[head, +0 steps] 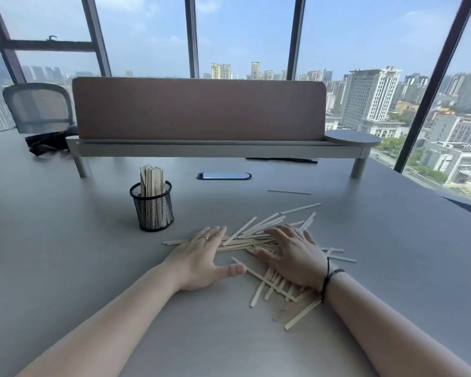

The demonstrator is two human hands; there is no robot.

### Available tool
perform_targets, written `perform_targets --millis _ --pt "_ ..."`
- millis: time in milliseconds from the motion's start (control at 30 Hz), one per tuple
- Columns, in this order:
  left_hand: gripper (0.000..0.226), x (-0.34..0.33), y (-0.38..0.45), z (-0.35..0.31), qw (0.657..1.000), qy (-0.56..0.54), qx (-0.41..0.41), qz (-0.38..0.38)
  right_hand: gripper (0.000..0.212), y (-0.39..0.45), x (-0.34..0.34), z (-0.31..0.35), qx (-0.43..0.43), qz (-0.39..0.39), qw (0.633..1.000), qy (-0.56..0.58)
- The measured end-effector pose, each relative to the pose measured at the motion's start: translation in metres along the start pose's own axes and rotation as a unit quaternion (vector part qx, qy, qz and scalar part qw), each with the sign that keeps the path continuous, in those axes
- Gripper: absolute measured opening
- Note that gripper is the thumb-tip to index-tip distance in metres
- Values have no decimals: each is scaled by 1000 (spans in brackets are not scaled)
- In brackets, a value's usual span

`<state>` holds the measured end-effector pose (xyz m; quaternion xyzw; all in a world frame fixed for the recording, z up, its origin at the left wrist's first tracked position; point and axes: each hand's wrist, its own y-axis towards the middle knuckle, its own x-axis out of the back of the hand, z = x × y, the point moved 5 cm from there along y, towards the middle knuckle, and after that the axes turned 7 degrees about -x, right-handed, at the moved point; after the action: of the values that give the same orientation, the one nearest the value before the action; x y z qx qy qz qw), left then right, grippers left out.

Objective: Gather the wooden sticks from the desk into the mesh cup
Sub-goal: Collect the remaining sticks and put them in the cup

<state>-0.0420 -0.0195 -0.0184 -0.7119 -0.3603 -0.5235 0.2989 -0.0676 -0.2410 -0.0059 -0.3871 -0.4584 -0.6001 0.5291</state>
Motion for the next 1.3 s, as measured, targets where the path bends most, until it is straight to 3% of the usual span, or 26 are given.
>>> perform_targets --millis 167,467,633,733,900,1033,1200,1300 --pt "142 -3 1 -27 1000 10 -27 3 70 2 -6 23 1 -32 999 -2" --pt "157 -5 9 -36 998 8 -56 -29 32 21 -28 65 -80 -52 993 66" --pt "165 -2 9 -39 998 14 -55 2 32 26 -30 64 -107 -69 987 102" --pt "164 1 8 -46 998 11 -56 15 43 29 -28 63 -107 -88 980 144" --pt "144 12 4 -52 998 -22 -60 17 39 27 1 56 -53 -144 942 299" --pt "118 16 4 -38 997 -47 -49 33 31 41 26 18 -22 -213 955 207" --pt "90 24 8 -16 997 -51 -63 -9 73 66 13 -43 -52 -123 990 33" --pt "85 25 7 -13 997 16 -62 -46 79 76 12 -56 -49 -111 992 -20"
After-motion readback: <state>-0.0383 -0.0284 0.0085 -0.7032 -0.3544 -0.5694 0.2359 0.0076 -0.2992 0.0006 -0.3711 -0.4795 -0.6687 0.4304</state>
